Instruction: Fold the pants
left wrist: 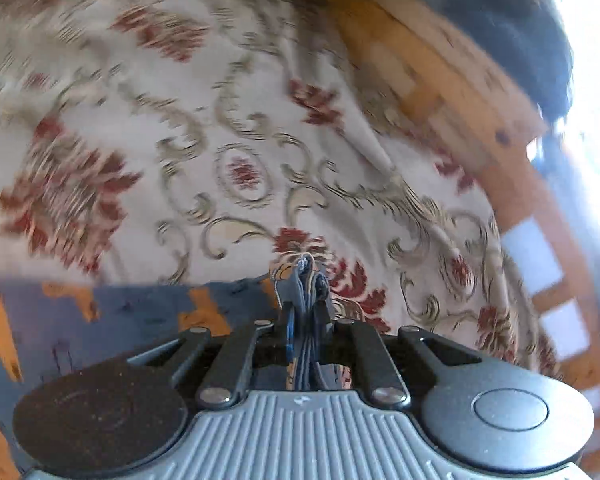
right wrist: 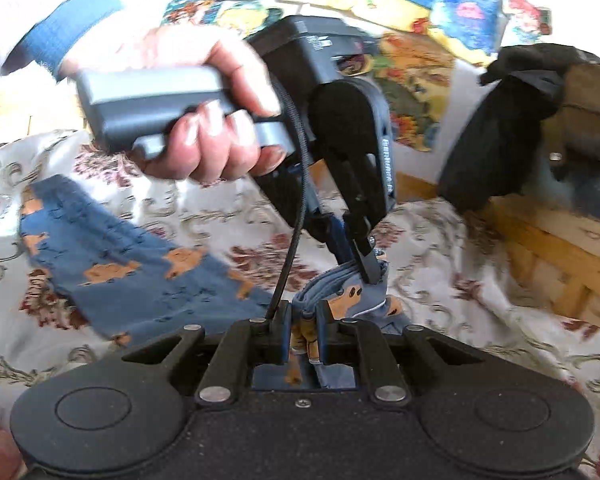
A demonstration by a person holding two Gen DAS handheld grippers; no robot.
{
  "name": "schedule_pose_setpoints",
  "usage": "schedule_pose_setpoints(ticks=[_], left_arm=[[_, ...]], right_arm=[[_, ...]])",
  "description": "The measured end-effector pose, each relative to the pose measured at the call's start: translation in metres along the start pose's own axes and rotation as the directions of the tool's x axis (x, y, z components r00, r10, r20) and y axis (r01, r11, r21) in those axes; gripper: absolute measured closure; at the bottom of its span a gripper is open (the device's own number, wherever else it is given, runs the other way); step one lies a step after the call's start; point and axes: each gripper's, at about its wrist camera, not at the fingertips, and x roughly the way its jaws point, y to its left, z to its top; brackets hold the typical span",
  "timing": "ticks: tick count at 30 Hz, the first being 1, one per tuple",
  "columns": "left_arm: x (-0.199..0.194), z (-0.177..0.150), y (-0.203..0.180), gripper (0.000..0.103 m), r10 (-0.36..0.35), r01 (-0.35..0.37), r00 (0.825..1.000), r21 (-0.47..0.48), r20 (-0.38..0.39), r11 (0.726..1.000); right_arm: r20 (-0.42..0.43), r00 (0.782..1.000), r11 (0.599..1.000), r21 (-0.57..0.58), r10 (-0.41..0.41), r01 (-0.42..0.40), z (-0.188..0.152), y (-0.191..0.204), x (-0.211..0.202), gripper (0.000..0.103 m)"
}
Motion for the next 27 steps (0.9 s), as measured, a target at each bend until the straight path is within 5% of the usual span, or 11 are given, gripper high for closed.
schedule_pose_setpoints(ticks=[5, 12, 16, 23, 27], left_arm=[[-0.016, -0.026, 0.054, 0.093, -0.04, 0.045, 0.997, -0.073, 0.061, 0.996], [0.005, -0.059, 0.116, 0.092, -0.045, 0.049, 0.998, -0.105, 0.036, 0.993], [0.015, -0.074, 0.15, 0.089, -0.112, 0.122, 0.992, -0.187, 0.063, 0.975], [0.021, -0.075, 0.161, 0.08, -0.164, 0.177, 0.983, -0.216, 0.078, 0.96], [0.022, -0.074, 0.155, 0.09, -0.131, 0.143, 0.989, -0.202, 0.075, 0.969]], right_arm=[[-0.04, 0.996, 0.997, -0.03, 0.076, -0.078, 0.004, 0.024, 0.019, 0.09], [-0.166, 0.972, 0.981, -0.081, 0.164, -0.179, -0.01, 0.058, 0.042, 0.09], [-0.213, 0.961, 0.978, -0.074, 0.176, -0.195, -0.018, 0.069, 0.053, 0.09], [-0.242, 0.952, 0.977, -0.054, 0.186, -0.204, -0.025, 0.072, 0.059, 0.09], [-0.24, 0.953, 0.978, -0.044, 0.187, -0.203, -0.026, 0.07, 0.058, 0.09]])
